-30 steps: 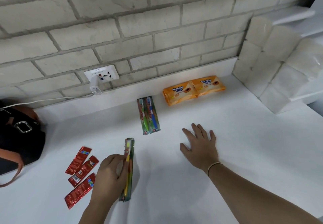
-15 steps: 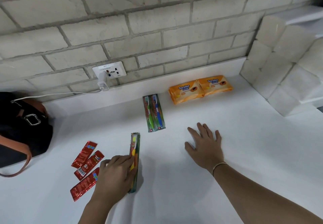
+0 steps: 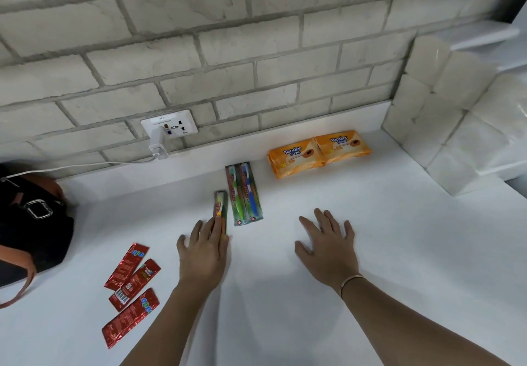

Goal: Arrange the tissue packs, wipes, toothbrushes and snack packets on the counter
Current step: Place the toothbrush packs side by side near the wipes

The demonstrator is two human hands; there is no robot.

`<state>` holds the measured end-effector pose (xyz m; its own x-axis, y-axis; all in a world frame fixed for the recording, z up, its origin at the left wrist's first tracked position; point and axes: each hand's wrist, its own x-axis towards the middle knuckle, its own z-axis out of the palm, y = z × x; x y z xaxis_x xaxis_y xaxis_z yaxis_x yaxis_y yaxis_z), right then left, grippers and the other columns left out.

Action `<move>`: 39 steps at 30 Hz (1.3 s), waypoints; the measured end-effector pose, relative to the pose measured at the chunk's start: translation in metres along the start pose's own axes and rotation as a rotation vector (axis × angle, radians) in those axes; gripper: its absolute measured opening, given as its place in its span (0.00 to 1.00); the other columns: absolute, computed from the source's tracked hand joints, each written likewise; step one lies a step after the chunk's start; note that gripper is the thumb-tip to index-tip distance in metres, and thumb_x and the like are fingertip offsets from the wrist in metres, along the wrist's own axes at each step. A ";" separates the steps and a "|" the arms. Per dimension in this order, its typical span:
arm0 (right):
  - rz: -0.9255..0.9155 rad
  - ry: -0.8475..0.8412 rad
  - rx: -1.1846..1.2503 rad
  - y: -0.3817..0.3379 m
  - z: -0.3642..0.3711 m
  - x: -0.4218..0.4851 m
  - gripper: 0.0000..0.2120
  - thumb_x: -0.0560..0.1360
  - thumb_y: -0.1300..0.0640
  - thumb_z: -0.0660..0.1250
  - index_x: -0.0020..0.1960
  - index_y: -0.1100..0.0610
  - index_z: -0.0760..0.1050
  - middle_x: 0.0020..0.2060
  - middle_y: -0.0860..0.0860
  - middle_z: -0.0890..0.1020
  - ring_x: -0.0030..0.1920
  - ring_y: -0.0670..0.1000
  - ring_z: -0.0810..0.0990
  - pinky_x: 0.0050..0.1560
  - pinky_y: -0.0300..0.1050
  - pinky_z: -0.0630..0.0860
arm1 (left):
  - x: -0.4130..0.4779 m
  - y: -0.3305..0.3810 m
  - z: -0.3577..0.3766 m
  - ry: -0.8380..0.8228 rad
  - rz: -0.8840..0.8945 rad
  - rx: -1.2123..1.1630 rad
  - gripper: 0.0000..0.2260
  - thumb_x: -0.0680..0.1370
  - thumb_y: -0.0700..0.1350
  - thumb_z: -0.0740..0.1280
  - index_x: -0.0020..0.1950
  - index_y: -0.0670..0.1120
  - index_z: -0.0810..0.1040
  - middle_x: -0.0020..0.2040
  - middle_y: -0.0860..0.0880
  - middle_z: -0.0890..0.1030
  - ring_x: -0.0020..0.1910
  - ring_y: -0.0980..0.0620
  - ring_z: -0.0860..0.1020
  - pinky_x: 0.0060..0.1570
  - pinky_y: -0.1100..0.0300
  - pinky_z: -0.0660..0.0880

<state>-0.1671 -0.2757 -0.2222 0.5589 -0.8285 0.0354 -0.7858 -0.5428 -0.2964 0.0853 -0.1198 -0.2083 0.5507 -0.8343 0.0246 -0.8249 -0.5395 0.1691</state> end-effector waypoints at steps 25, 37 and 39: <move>0.012 0.002 -0.025 0.001 -0.001 0.002 0.30 0.77 0.35 0.52 0.78 0.39 0.62 0.82 0.49 0.59 0.82 0.52 0.53 0.78 0.66 0.47 | 0.092 0.024 0.004 -0.029 -0.036 -0.036 0.38 0.79 0.62 0.33 0.84 0.46 0.55 0.83 0.46 0.59 0.81 0.40 0.59 0.73 0.29 0.57; 0.009 -0.005 -0.018 -0.001 -0.004 0.002 0.31 0.77 0.34 0.51 0.79 0.39 0.61 0.82 0.49 0.58 0.82 0.52 0.51 0.78 0.65 0.46 | 0.081 0.074 0.005 -0.002 -0.151 -0.101 0.40 0.78 0.73 0.52 0.84 0.54 0.45 0.83 0.40 0.50 0.80 0.32 0.53 0.75 0.34 0.55; 0.009 -0.019 -0.023 0.000 -0.005 0.002 0.31 0.77 0.34 0.50 0.79 0.39 0.60 0.82 0.49 0.57 0.83 0.51 0.49 0.78 0.65 0.44 | 0.079 0.081 0.011 -0.038 -0.134 -0.092 0.36 0.80 0.71 0.48 0.84 0.58 0.43 0.84 0.43 0.46 0.82 0.34 0.47 0.77 0.33 0.50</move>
<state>-0.1669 -0.2780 -0.2171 0.5567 -0.8306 0.0148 -0.7964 -0.5388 -0.2747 0.0606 -0.2303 -0.2035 0.6480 -0.7606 -0.0414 -0.7285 -0.6347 0.2578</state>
